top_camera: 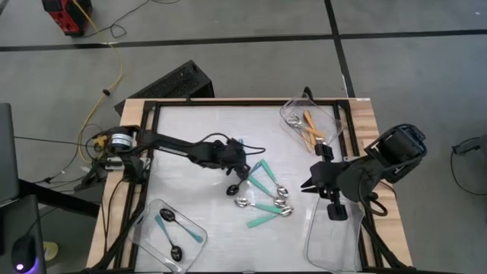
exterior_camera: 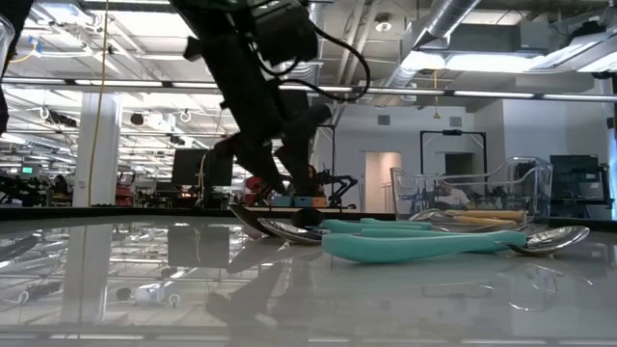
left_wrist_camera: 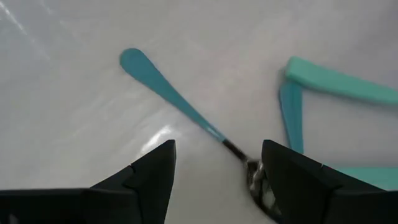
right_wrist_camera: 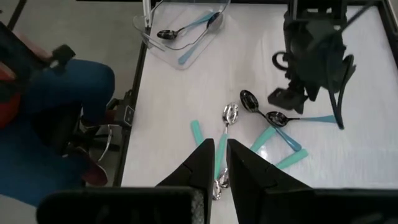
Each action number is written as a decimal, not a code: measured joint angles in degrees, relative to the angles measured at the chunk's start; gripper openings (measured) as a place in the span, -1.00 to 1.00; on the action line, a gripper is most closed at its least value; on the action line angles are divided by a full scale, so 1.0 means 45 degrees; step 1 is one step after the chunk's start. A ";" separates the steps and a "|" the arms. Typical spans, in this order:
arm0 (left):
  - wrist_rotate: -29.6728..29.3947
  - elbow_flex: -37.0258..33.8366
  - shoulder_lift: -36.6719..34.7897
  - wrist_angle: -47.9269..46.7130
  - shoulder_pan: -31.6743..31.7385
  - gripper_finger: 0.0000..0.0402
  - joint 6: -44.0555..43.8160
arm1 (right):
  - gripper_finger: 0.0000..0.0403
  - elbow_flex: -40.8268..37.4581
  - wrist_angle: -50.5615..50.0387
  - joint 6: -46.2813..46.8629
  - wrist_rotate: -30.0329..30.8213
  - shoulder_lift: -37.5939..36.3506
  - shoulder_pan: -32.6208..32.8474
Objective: Sort silverware by color (type)
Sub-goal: Put the blue spoon into the bottom left transparent bin
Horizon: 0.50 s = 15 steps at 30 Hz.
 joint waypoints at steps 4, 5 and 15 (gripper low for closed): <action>-0.0202 0.0296 0.0616 0.0345 0.0063 0.12 -0.0351 | -0.65 0.0000 0.0010 -0.0005 0.0007 0.0000 0.0000; -0.0294 0.0377 0.0773 0.0417 0.0063 0.12 -0.0375 | -0.65 0.0000 0.0015 -0.0005 0.0007 0.0005 0.0000; -0.0575 0.0573 0.1253 0.0706 0.0048 0.12 -0.1039 | -0.65 -0.0010 0.0031 -0.0464 0.0018 0.0527 0.0019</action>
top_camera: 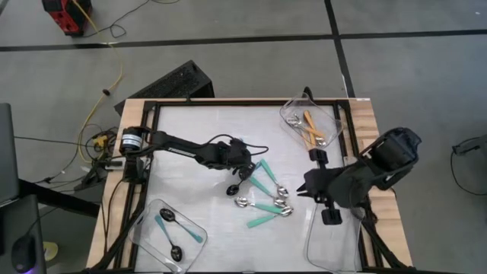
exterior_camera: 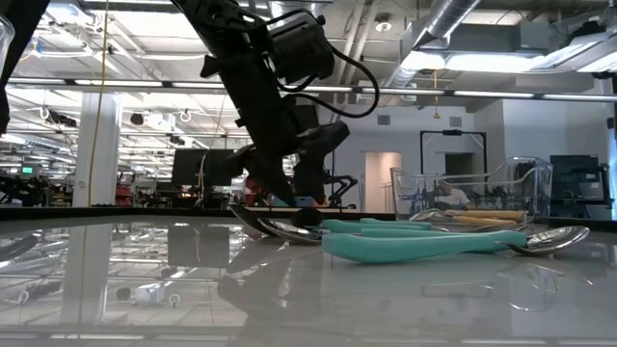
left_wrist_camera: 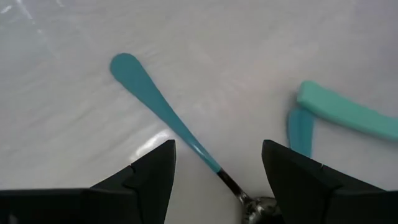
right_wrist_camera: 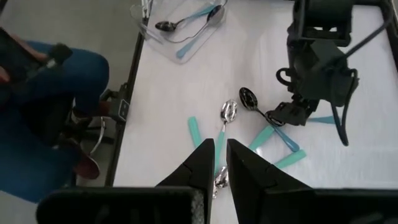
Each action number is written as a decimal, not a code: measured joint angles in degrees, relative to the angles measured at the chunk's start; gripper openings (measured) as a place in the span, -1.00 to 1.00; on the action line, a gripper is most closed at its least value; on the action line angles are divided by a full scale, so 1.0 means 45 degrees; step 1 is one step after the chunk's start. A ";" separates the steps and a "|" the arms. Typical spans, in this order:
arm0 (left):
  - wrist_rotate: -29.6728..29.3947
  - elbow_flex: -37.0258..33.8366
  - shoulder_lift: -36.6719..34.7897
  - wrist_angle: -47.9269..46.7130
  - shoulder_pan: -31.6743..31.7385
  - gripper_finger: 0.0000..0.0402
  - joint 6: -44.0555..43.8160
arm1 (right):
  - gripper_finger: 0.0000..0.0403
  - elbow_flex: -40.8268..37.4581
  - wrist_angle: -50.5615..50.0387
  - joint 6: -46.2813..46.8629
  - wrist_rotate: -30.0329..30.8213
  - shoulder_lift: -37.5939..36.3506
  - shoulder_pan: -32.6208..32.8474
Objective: Sort silverware by color (type)
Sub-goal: Put the blue spoon into the bottom left transparent bin
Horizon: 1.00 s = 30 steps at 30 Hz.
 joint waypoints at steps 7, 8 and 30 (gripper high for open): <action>-0.0042 -0.0113 0.0000 -0.0013 0.0000 0.12 -0.0675 | -0.65 0.0005 -0.0031 -0.0135 -0.0064 0.0487 0.0000; -0.0056 -0.0136 0.0000 -0.0112 0.0000 0.12 -0.0748 | -0.65 0.0005 -0.0031 -0.0163 -0.0075 0.0498 0.0000; -0.1152 -0.0149 0.0672 0.0319 -0.0363 0.12 -0.1304 | -0.65 0.0005 -0.0035 -0.0114 -0.0098 0.0508 0.0010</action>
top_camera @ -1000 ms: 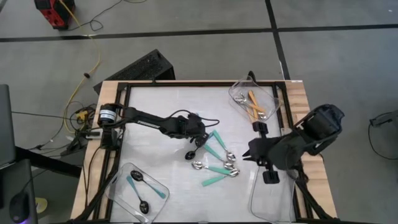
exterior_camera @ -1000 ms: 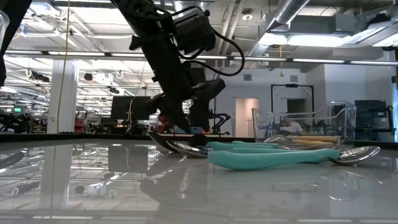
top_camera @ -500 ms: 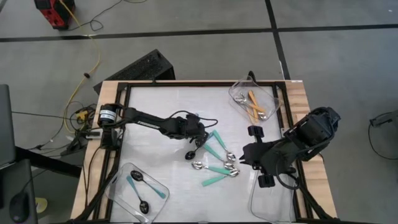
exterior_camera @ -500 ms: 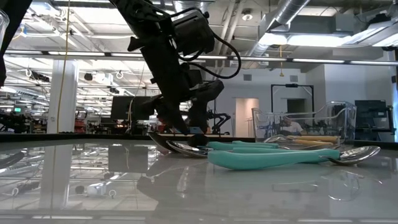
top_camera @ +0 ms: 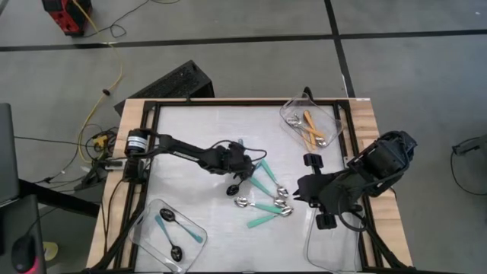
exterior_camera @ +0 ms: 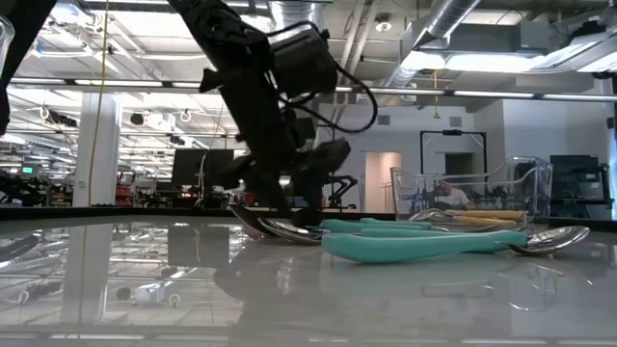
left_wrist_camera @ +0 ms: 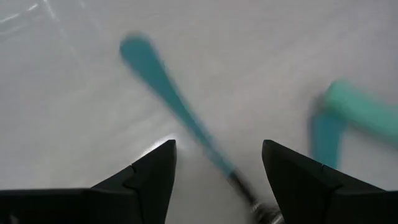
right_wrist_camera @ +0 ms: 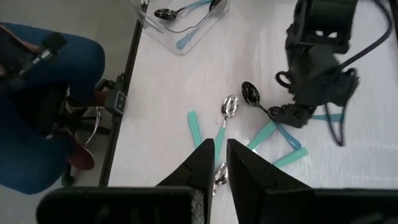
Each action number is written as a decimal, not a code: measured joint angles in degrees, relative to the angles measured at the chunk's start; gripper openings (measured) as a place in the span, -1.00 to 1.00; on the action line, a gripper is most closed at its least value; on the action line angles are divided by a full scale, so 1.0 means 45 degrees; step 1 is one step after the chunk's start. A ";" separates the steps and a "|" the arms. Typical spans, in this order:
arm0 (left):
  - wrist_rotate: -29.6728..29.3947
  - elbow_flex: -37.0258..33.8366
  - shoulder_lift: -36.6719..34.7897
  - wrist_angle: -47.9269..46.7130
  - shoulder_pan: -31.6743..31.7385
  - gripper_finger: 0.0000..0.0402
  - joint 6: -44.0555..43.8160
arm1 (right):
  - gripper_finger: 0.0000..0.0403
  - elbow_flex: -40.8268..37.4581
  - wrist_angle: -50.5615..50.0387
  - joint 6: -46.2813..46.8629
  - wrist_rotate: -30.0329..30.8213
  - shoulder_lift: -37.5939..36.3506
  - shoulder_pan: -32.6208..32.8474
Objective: Sort silverware by color (type)
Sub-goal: Put the blue spoon into the bottom left transparent bin
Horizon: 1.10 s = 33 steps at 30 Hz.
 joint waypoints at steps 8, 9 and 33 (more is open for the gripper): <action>-0.0093 0.0037 0.0649 0.0665 -0.0201 0.11 -0.0123 | -0.65 0.0000 0.0016 0.0001 -0.0006 -0.0005 0.0024; 0.0072 0.0047 0.0728 0.0694 -0.0195 0.11 -0.0169 | -0.65 0.0000 0.0014 0.0000 -0.0014 -0.0005 0.0024; -0.0153 0.0037 0.1062 0.0412 -0.0482 -0.94 -0.0124 | -0.65 0.0000 0.0098 0.0000 -0.0015 -0.0005 0.0019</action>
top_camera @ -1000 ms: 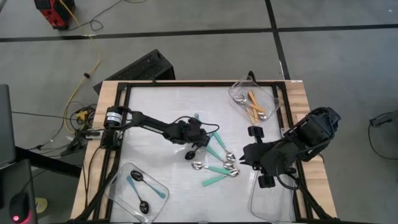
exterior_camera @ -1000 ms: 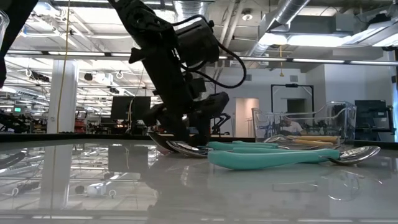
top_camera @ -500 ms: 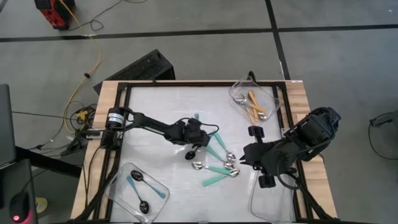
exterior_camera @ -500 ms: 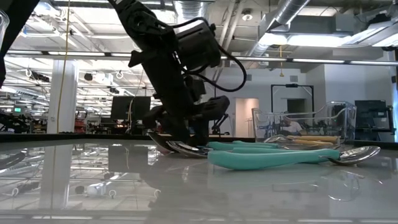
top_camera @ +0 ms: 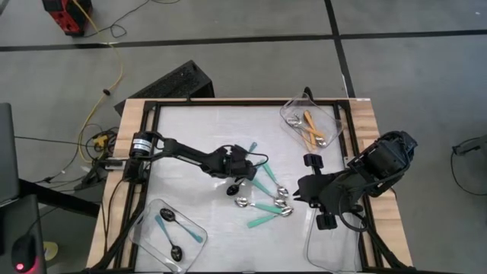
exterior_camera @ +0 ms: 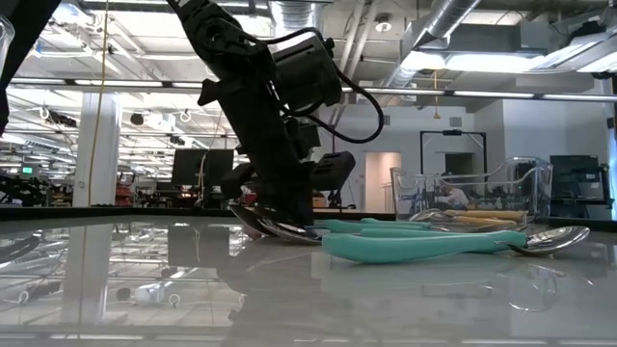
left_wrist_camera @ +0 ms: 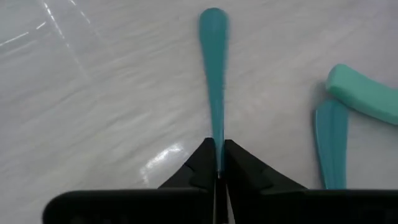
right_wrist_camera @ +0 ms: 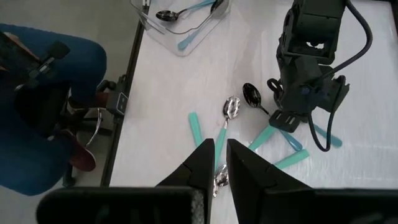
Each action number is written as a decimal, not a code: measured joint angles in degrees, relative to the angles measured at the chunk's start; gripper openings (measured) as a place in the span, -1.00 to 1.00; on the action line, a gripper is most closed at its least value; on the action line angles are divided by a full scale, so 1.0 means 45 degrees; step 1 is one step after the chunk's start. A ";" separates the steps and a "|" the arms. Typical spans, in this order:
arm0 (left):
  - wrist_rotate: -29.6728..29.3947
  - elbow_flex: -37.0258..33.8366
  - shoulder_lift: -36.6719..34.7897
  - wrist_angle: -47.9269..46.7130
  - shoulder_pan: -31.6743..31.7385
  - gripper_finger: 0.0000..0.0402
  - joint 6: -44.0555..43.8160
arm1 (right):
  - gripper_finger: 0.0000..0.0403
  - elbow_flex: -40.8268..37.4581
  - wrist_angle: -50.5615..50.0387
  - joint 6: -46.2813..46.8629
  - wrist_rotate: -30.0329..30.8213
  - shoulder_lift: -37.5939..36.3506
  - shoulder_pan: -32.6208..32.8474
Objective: Sort silverware by color (type)
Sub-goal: Put the blue spoon into the bottom left transparent bin
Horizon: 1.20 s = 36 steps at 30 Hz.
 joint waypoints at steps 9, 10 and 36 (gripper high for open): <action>0.0102 -0.0029 -0.0300 0.0031 -0.0025 -0.99 0.0755 | -0.65 0.0000 0.0002 0.0000 0.0000 0.0000 0.0000; 0.0114 -0.0039 -0.0395 0.0022 -0.0025 -0.99 0.0872 | -0.65 0.0000 0.0001 0.0000 0.0000 0.0000 0.0000; -0.1682 -0.0039 -0.5564 -0.0212 -0.0876 -1.00 0.3853 | -0.65 0.0000 -0.0004 0.0000 -0.0005 0.0000 -0.0005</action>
